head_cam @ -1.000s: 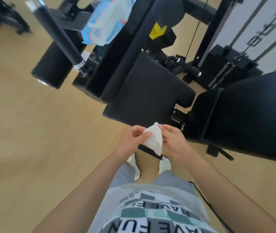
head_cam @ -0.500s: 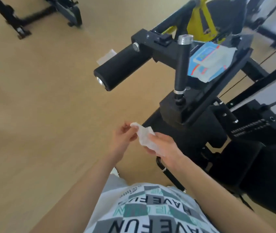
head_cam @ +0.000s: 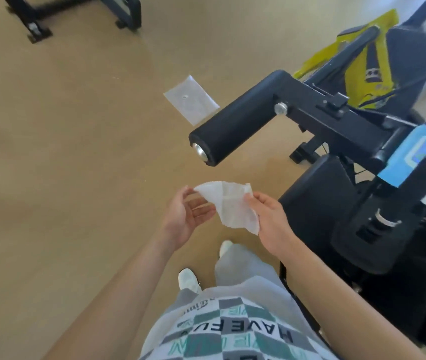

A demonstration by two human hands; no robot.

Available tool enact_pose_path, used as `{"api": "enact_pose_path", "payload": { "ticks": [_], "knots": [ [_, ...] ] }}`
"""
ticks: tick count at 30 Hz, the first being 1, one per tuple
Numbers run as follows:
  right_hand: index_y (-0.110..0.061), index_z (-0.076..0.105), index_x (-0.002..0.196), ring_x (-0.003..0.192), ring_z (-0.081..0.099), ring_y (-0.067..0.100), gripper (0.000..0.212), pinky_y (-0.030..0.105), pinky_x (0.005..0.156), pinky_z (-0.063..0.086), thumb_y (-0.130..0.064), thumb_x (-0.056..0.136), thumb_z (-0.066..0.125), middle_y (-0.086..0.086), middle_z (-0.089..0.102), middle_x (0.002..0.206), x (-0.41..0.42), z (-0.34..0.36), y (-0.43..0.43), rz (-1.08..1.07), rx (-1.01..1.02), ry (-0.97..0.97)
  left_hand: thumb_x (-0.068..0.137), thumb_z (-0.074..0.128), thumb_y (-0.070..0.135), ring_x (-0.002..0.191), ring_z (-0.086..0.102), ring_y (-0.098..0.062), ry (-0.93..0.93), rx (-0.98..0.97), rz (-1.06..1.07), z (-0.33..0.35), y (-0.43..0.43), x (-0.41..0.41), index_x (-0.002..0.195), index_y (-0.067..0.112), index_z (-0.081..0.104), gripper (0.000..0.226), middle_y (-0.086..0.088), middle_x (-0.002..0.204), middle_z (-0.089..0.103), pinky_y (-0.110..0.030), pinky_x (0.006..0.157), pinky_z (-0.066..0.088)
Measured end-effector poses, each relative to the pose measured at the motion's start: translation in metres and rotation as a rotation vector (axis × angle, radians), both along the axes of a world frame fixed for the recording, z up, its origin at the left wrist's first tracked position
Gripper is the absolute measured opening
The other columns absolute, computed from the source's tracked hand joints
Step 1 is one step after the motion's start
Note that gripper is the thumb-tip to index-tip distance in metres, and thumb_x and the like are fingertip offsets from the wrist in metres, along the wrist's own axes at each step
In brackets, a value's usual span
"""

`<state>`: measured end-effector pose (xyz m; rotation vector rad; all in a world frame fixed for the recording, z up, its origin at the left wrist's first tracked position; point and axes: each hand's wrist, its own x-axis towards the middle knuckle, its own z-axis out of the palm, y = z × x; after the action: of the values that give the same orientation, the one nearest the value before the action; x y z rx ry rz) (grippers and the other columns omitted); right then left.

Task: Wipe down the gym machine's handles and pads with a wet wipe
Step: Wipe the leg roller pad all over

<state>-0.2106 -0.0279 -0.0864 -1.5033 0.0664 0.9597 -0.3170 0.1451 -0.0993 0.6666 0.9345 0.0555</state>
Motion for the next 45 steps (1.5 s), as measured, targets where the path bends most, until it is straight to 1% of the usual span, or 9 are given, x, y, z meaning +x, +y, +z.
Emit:
{"api": "enact_pose_path", "payload": {
  "ticks": [3,6,11,19,25,32,37,41,45],
  "knots": [
    [-0.01,0.07,0.106,0.093,0.069,0.023,0.021,0.035,0.082,0.056,-0.028,0.098,0.064,0.004,0.074,0.1,0.026,-0.004,0.029,0.025,0.076,-0.015,0.088,0.064,0.065,0.087,0.072,-0.028,0.033,0.072,-0.174,-0.005,0.021,0.025,0.128,0.016,0.056,0.064,-0.019,0.106,0.074,-0.037,0.077,0.058],
    [-0.008,0.068,0.109,0.096,0.069,0.027,0.037,0.042,0.085,0.058,-0.033,0.085,0.08,0.01,0.073,0.105,0.056,-0.011,0.059,0.053,0.142,-0.021,0.075,0.088,0.042,0.093,0.076,-0.024,0.07,0.19,-0.29,-0.011,0.04,0.058,0.147,0.032,0.031,0.092,-0.011,0.117,0.073,-0.032,0.076,0.059],
    [-0.006,0.066,0.11,0.098,0.069,0.035,0.057,0.059,0.086,0.057,-0.037,0.068,0.088,0.013,0.072,0.106,0.102,-0.022,0.095,-0.065,0.117,-0.017,0.09,0.071,-0.001,0.093,0.072,-0.02,0.146,0.444,-0.315,-0.009,0.069,0.116,0.146,0.02,0.041,0.067,-0.021,0.122,0.067,-0.025,0.069,0.059],
    [-0.036,0.069,0.108,0.105,0.069,0.022,0.04,0.041,0.097,0.057,-0.004,0.085,0.075,0.004,0.072,0.109,0.147,-0.033,0.102,-0.061,-0.099,-0.078,0.101,0.057,0.007,0.073,0.067,-0.016,0.09,0.398,-0.315,-0.001,0.111,0.197,0.111,0.008,0.066,0.014,-0.006,0.089,0.07,-0.024,0.063,0.055],
    [-0.02,0.078,0.091,0.092,0.071,0.021,0.009,0.043,0.088,0.061,-0.028,0.091,0.077,-0.001,0.075,0.093,0.162,-0.033,0.125,-0.07,-0.187,-0.192,0.104,0.056,0.016,0.068,0.062,-0.016,0.184,0.37,-0.595,-0.026,0.142,0.251,0.115,0.015,0.066,0.015,-0.006,0.086,0.066,-0.026,0.055,0.052],
    [-0.031,0.074,0.07,0.142,0.037,0.001,0.023,0.04,0.114,0.031,-0.025,0.092,0.074,-0.03,0.05,0.145,0.155,-0.036,0.172,-0.31,-0.262,-0.406,0.098,0.058,0.018,0.074,0.055,-0.019,0.237,0.431,-1.137,-0.053,0.192,0.299,0.121,0.026,0.068,0.027,-0.006,0.097,0.068,-0.032,0.068,0.054],
    [-0.027,0.078,0.099,0.103,0.069,0.014,0.008,0.029,0.083,0.062,-0.029,0.095,0.071,-0.01,0.075,0.099,0.15,-0.029,0.225,-0.616,-0.351,-0.231,0.094,0.048,0.004,0.103,0.066,-0.018,-0.054,0.42,-1.249,-0.047,0.237,0.316,0.108,0.015,0.077,0.034,-0.003,0.108,0.073,-0.028,0.086,0.055],
    [-0.021,0.075,0.108,0.102,0.07,0.022,0.016,0.044,0.085,0.062,-0.021,0.092,0.076,-0.001,0.075,0.101,0.147,-0.039,0.25,-0.745,-0.351,-0.233,0.083,0.063,0.044,0.098,0.071,-0.015,-0.158,0.146,-1.361,-0.046,0.263,0.328,0.112,0.01,0.075,0.046,-0.002,0.108,0.075,-0.025,0.086,0.056],
    [-0.02,0.071,0.114,0.101,0.07,0.018,0.024,0.031,0.079,0.062,-0.01,0.092,0.073,-0.002,0.074,0.105,0.144,-0.048,0.261,-0.832,-0.378,-0.173,0.09,0.079,0.027,0.088,0.071,-0.013,-0.194,0.407,-1.519,-0.053,0.262,0.337,0.107,0.012,0.073,0.023,-0.007,0.101,0.075,-0.028,0.077,0.058]
  ]
}}
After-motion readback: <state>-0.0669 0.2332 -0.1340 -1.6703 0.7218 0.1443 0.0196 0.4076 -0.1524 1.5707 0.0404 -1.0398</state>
